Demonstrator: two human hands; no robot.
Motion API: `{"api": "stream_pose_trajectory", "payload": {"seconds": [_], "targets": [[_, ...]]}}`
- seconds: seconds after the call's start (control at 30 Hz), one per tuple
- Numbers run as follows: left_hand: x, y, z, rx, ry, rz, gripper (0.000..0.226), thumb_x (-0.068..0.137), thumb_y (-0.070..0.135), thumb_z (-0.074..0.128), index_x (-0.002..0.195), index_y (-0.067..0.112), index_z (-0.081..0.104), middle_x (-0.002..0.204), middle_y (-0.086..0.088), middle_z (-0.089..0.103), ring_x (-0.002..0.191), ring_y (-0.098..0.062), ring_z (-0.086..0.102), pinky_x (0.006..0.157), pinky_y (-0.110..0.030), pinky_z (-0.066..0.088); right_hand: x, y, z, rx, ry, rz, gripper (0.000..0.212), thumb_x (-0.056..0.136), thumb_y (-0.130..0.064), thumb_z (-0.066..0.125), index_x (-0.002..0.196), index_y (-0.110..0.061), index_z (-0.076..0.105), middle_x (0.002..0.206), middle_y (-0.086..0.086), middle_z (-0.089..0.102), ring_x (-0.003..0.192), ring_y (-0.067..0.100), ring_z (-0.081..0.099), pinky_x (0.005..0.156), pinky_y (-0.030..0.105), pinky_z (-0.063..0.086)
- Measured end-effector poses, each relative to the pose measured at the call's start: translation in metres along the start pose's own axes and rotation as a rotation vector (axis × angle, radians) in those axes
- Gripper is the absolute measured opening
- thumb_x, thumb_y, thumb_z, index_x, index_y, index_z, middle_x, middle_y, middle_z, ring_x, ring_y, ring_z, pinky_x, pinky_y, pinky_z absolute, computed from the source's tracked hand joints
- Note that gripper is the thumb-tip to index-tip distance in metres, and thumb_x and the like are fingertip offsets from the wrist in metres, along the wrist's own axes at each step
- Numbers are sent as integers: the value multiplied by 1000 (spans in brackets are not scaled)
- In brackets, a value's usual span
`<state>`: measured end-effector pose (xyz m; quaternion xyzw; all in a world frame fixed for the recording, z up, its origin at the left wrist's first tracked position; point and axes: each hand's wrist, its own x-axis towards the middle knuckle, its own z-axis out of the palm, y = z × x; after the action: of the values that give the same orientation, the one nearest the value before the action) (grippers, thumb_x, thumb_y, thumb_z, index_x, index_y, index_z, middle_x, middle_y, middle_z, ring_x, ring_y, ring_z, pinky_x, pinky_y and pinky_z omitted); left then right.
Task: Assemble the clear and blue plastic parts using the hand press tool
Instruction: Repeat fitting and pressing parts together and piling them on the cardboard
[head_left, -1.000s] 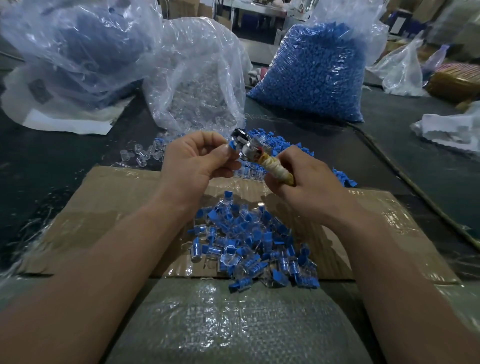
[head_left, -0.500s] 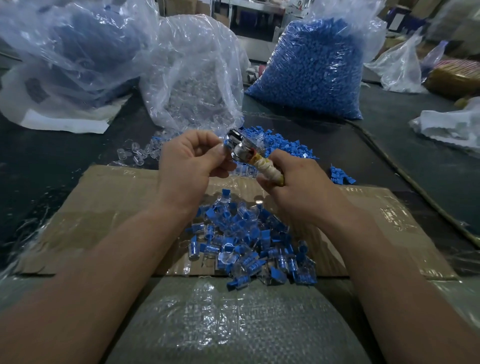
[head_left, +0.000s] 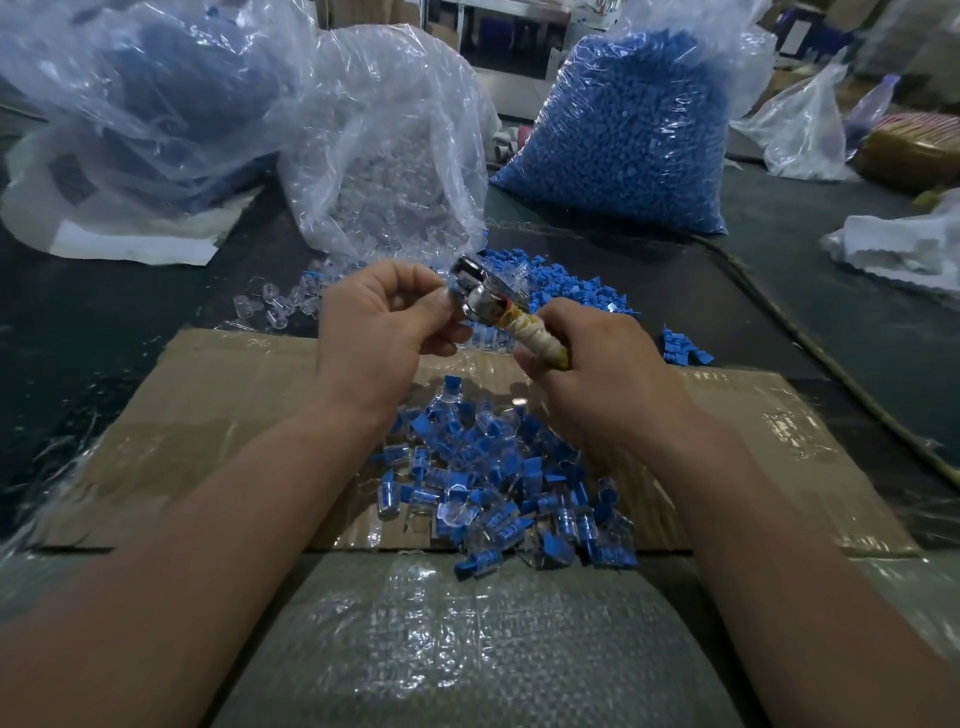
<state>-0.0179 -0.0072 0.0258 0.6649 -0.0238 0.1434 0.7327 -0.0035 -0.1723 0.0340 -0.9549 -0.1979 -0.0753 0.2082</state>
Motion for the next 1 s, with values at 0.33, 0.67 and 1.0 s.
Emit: {"api": "stream_pose_trajectory", "payload": {"seconds": [0.33, 0.67, 1.0], "targets": [[4, 2, -10, 108, 15, -128, 15, 79, 3, 65, 71, 15, 64, 59, 4, 63, 48, -4, 56, 42, -13, 42, 4, 25, -23, -30, -123, 137, 21, 82, -24, 65, 71, -29, 48, 70, -10, 50, 64, 7, 44, 51, 23, 30], [0, 12, -12, 255, -604, -291, 9, 56, 20, 70, 63, 16, 73, 59, 0, 67, 43, -3, 49, 39, -12, 36, 2, 32, -30, -7, -311, 206, 32, 62, -35, 81, 84, -34, 58, 77, -17, 57, 73, 1, 50, 59, 22, 38], [19, -9, -18, 421, 51, -4, 18, 85, 2, 59, 85, 18, 68, 74, 6, 65, 52, 4, 53, 50, -7, 41, 1, 34, -30, -41, -443, 253, 61, 60, -43, 81, 110, -32, 47, 89, -22, 43, 84, 4, 44, 68, 26, 35]]}}
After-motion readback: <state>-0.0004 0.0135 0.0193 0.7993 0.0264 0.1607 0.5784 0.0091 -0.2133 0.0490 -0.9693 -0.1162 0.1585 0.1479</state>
